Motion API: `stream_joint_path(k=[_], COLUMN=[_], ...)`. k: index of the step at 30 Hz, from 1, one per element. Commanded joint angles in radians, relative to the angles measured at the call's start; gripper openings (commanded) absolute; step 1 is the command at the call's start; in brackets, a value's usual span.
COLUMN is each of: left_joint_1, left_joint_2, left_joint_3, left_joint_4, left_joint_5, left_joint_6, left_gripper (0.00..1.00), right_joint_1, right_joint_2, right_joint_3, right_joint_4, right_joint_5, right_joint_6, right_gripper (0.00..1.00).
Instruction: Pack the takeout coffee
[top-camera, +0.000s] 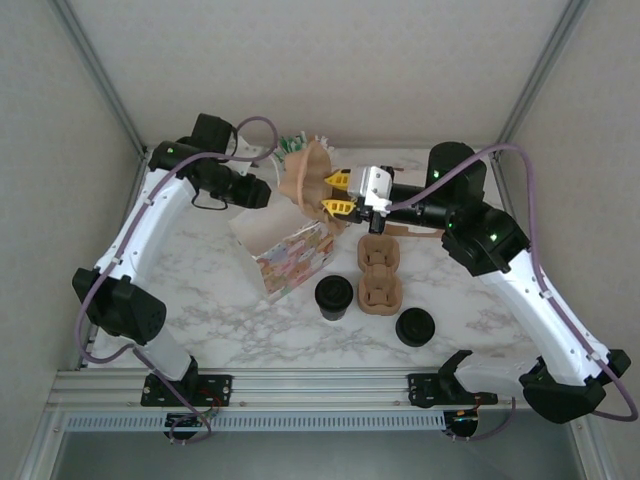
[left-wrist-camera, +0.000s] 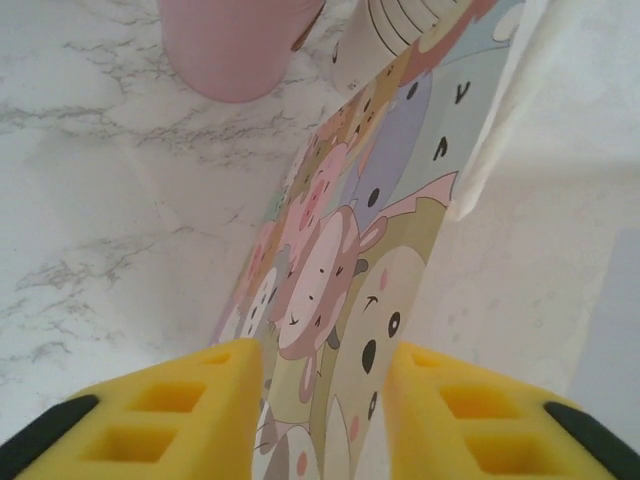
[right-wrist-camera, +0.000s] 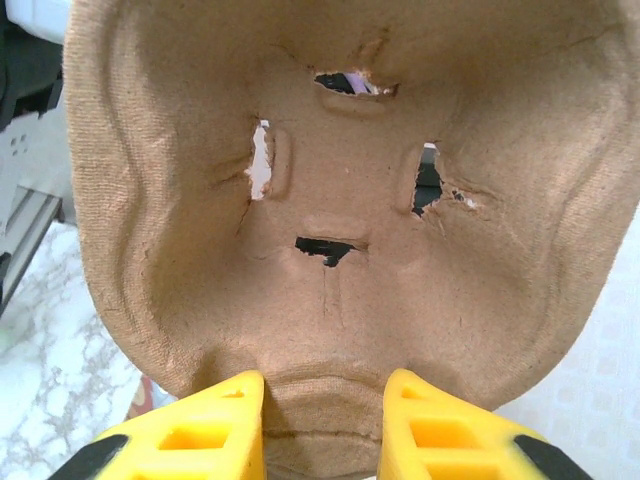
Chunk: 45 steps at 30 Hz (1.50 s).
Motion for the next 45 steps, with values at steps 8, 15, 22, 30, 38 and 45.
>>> stream_joint_path(k=[8, 15, 22, 30, 38, 45], left_joint_1=[-0.008, -0.028, -0.107, -0.184, -0.229, -0.232], left_joint_2=[-0.155, -0.367, -0.56, -0.72, -0.754, -0.801], left_joint_3=[-0.082, -0.326, -0.533, -0.759, -0.755, -0.73], left_joint_4=[0.048, 0.212, 0.316, 0.491, 0.447, 0.322], left_joint_5=[-0.157, -0.253, -0.42, -0.496, -0.551, -0.596], left_joint_6=[-0.418, -0.842, -1.148, -1.436, -1.462, -1.353], left_gripper=[0.03, 0.03, 0.04, 0.08, 0.29, 0.73], right_joint_1=[0.056, 0.094, 0.158, 0.176, 0.22, 0.289], right_joint_2=[-0.014, 0.023, 0.087, 0.199, 0.409, 0.521], right_joint_3=[-0.021, 0.047, 0.164, 0.307, 0.552, 0.653], right_joint_4=[0.065, 0.053, -0.072, -0.206, -0.456, -0.484], right_joint_5=[0.09, 0.146, 0.204, 0.366, 0.404, 0.52], right_joint_6=[0.227, 0.432, 0.575, 0.835, 0.958, 0.979], right_gripper=[0.23, 0.24, 0.24, 0.21, 0.18, 0.18])
